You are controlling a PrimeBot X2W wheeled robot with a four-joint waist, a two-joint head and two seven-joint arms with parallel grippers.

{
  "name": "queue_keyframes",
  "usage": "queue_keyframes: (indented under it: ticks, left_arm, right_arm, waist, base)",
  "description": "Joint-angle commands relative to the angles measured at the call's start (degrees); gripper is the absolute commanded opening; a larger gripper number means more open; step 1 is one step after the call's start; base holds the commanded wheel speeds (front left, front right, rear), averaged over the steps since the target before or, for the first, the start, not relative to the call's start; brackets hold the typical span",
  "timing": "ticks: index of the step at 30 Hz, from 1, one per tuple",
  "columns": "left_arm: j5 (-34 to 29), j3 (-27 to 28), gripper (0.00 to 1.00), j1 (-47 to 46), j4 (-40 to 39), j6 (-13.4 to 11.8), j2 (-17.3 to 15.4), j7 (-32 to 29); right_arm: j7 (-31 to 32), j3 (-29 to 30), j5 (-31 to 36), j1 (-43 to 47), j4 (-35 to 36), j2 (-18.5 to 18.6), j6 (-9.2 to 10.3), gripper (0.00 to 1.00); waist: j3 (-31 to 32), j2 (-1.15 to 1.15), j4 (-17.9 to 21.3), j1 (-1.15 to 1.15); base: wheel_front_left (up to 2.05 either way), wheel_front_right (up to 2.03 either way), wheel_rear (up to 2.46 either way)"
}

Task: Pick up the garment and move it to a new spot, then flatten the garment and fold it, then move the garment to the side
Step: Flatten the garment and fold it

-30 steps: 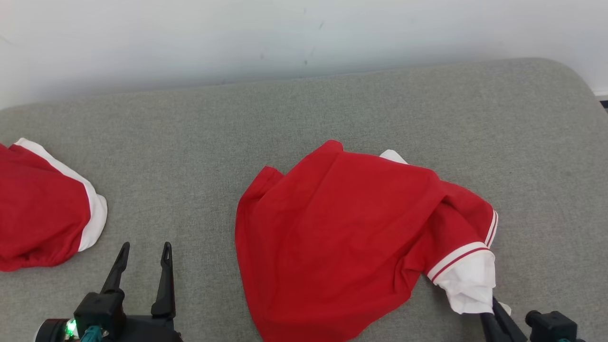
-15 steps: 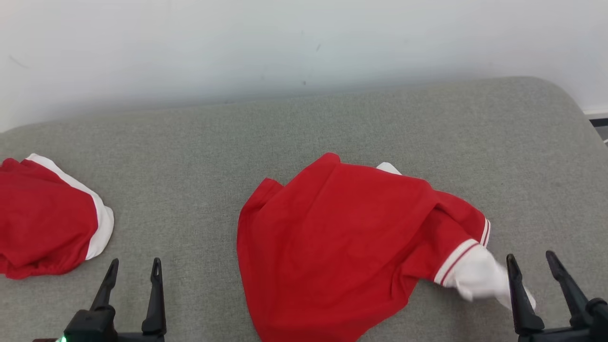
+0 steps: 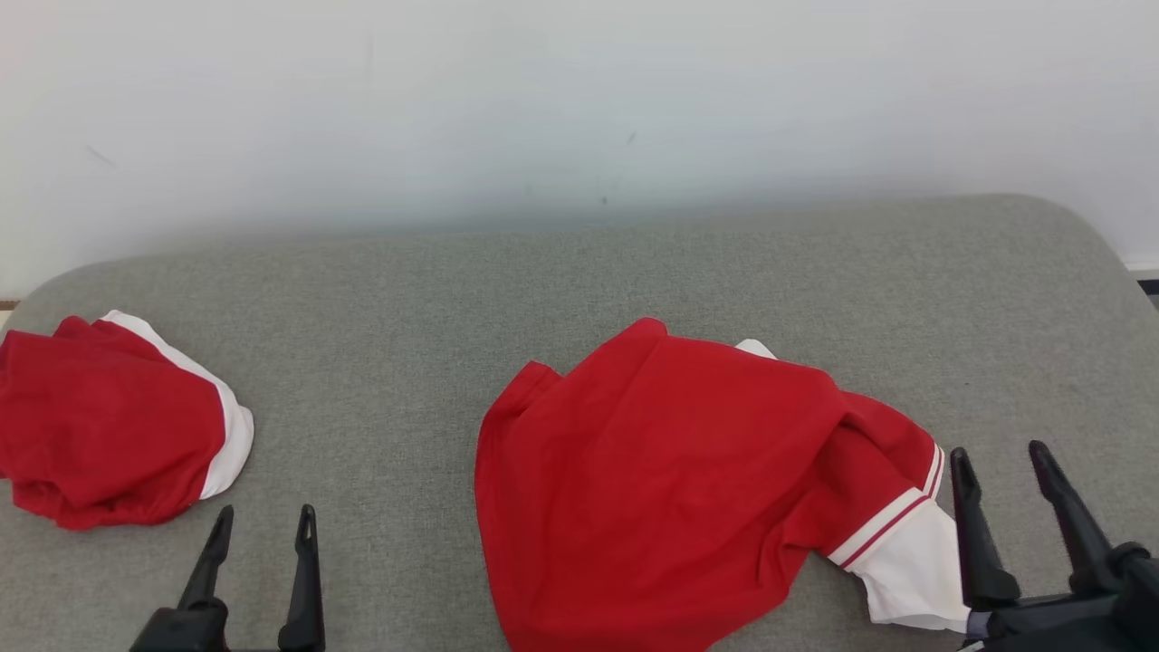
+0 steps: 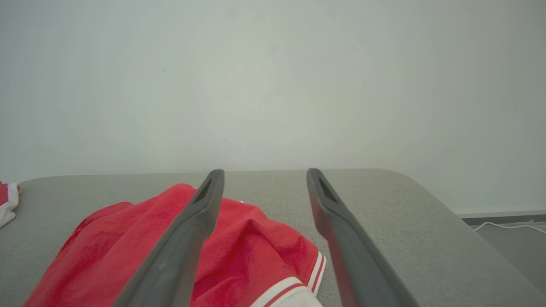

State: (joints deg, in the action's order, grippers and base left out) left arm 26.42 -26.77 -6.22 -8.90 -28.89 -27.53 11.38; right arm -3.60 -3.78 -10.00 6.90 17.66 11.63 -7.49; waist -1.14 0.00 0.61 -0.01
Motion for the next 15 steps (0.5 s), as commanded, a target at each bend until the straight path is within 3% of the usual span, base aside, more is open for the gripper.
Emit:
queue_keyframes:
  ticks: [1, 15]
  left_arm:
    - [-0.49, -0.50, 1.00, 1.03, -0.62, -0.39, -0.22, -0.23]
    - [0.28, -2.35, 1.00, 2.64, -0.12, 0.13, 1.18, 0.54]
  right_arm:
    - [-0.17, -1.07, -0.09, -0.68, -1.06, -0.40, -0.01, 1.00]
    - [-0.24, -7.48, -1.88, 0.98, -5.47, -0.73, -0.01, 1.00]
  waist:
    - [0.56, 0.00, -0.51, 0.01]
    - [1.79, 0.00, -2.35, 0.01]
  base:
    - [0.00, 0.00, 0.00]
    - [0.00, 0.00, 0.00]
